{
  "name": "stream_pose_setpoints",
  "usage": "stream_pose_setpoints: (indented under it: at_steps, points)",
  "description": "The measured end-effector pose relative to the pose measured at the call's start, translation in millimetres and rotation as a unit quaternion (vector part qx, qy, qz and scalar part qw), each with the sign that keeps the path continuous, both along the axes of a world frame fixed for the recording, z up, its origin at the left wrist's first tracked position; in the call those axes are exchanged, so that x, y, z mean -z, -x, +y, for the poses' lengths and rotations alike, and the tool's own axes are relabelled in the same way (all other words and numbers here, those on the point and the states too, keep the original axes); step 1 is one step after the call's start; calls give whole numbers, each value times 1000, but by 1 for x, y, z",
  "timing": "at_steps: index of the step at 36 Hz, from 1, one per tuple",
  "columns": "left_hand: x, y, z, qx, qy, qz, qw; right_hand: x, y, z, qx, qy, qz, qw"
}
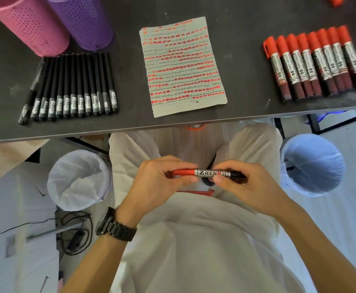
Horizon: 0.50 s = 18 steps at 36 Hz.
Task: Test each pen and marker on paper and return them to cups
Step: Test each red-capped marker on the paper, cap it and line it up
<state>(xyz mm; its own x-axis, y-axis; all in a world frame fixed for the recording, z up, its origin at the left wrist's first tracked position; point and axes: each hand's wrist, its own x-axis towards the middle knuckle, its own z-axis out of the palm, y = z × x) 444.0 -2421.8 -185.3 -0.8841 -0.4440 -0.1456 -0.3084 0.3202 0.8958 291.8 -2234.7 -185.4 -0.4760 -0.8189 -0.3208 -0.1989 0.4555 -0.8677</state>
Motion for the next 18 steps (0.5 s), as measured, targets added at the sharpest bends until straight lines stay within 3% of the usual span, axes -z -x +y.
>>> stream_pose_setpoints:
  at_steps: [6,11,13,15,18]
  points:
    - [-23,3,-4,13,-11,26,999,-13,-8,-4,-8,34,11,999]
    - [-61,18,-9,-51,-123,150,980,-24,-28,-17,92,149,-182,968]
    - [-78,26,-14,-115,-209,206,949,-28,-37,-25,111,170,-264,943]
    - [-92,35,-20,-158,-342,237,895,-30,-48,-35,108,183,-309,927]
    - [-104,47,-31,-145,-470,266,829,-35,-64,-50,133,184,-336,914]
